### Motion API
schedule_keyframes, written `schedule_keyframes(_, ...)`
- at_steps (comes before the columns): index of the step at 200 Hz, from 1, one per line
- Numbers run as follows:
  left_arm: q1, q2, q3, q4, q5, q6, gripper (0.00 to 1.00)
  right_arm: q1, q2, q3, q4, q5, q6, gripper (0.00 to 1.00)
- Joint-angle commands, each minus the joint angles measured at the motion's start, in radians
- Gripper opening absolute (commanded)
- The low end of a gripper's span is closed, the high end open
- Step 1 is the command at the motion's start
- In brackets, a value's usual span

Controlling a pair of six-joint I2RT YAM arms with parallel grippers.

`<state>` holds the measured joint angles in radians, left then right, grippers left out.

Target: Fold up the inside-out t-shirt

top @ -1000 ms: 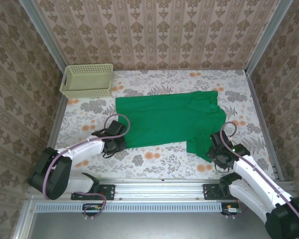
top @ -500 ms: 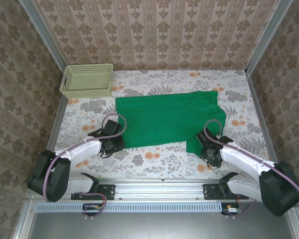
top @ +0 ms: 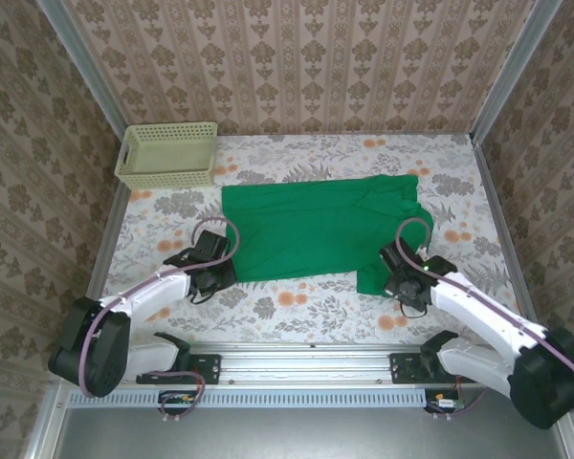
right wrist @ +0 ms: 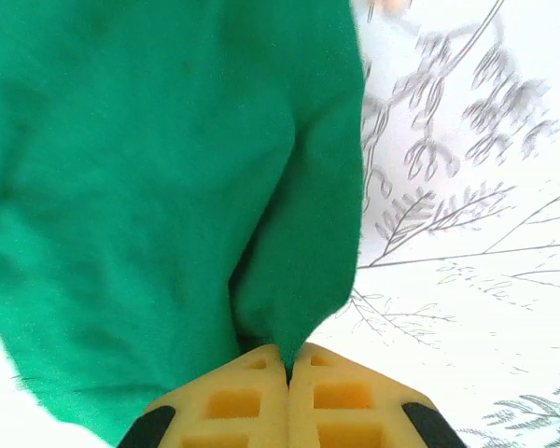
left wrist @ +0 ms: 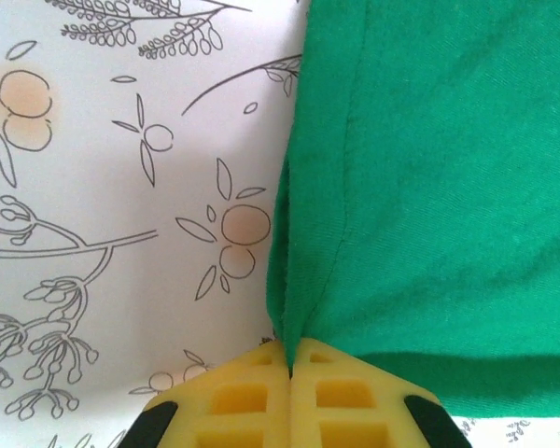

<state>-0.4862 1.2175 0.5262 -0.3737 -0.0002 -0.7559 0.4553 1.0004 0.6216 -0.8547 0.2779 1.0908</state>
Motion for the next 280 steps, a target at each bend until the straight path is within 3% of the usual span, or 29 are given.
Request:
schedule_keyframes(1,-0.019,-0.069,0.003,-0.075,-0.029,-0.015,0.00,-0.034,-0.083,0.089,-0.208,0.138,-0.037,0.00)
schedule_keyframes(45,-0.104,-0.142,0.034,-0.231,-0.099,-0.066,0.00,-0.179,-0.227,0.179,-0.326,0.190,-0.128,0.00)
schedule_keyframes(92,-0.153,-0.206,-0.023,-0.228,-0.061,-0.152,0.00,-0.258,-0.222,0.169,-0.238,0.111,-0.203,0.00)
schedule_keyframes(131,-0.145,-0.123,0.064,-0.178,-0.010,-0.145,0.00,-0.263,-0.056,0.217,-0.092,0.049,-0.297,0.00)
schedule_keyframes(155,-0.096,-0.037,0.156,-0.176,0.006,-0.124,0.00,-0.274,0.081,0.282,-0.023,0.047,-0.352,0.01)
schedule_keyframes(170,-0.048,0.022,0.220,-0.192,0.008,-0.099,0.00,-0.294,0.162,0.321,0.016,0.057,-0.379,0.01)
schedule_keyframes(191,-0.024,0.098,0.311,-0.240,-0.077,-0.065,0.00,-0.320,0.254,0.367,0.073,0.129,-0.408,0.02)
schedule_keyframes(280,0.125,0.365,0.512,-0.193,-0.033,0.012,0.00,-0.348,0.620,0.650,0.157,0.160,-0.467,0.03)
